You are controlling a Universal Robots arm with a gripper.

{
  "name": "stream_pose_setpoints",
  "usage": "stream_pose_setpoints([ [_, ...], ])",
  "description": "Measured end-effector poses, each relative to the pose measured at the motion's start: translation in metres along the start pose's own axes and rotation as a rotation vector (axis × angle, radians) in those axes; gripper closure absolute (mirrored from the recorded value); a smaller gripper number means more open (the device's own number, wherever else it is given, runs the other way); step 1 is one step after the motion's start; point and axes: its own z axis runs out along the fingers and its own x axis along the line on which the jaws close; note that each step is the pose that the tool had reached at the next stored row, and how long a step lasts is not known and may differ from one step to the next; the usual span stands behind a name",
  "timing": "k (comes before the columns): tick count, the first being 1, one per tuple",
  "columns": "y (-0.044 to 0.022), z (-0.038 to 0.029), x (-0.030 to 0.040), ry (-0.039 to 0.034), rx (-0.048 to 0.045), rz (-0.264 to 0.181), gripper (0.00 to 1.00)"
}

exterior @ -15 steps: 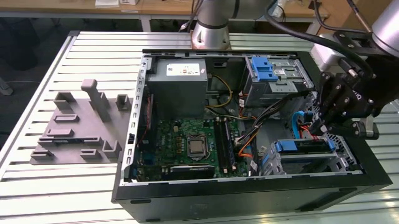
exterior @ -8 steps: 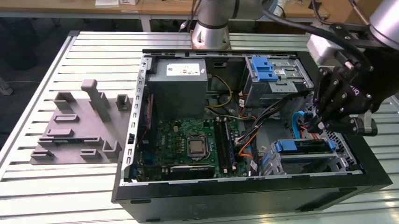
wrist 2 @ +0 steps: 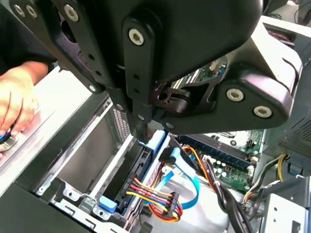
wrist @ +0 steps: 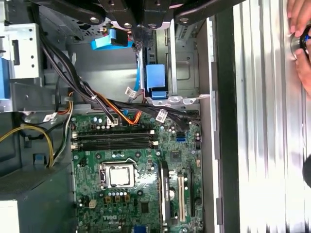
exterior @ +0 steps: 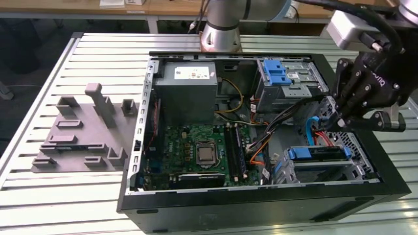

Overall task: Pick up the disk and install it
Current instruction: 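Insert the second disk wire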

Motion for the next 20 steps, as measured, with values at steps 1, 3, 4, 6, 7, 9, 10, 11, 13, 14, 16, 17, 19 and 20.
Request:
stream_pose_setpoints([
  [1,0.0005,-0.0006,-0.0012,0.0000,0.0000,0.000,0.89],
  [3,0.0009,-0.0007,-0.0048,0.0002,0.0000,0.000,0.89],
  [4,0.0010,-0.0007,-0.0064,0.0001,0.0000,0.000,0.89],
  [6,0.0014,-0.0006,-0.0103,0.0004,0.0000,0.000,0.89],
  [7,0.0017,-0.0006,-0.0138,0.0003,0.0000,0.000,0.89],
  [9,0.0020,-0.0006,-0.0190,0.0004,0.0000,0.000,0.89],
  [10,0.0021,-0.0005,-0.0198,0.0003,0.0000,0.000,0.89],
  [11,0.0021,-0.0004,-0.0200,0.0002,0.0000,0.000,0.89],
  [13,0.0022,-0.0004,-0.0202,0.0003,0.0000,0.000,0.89],
  [14,0.0022,-0.0004,-0.0204,0.0004,0.0000,0.000,0.89],
  [16,0.0022,-0.0004,-0.0206,0.0059,0.0006,0.000,0.89],
  [17,0.0025,-0.0005,-0.0209,0.0180,0.0024,0.001,0.89],
  [19,0.0030,0.0003,-0.0223,0.0358,0.0083,0.002,0.89],
  [20,0.0031,0.0008,-0.0235,0.0403,0.0100,0.002,0.83],
])
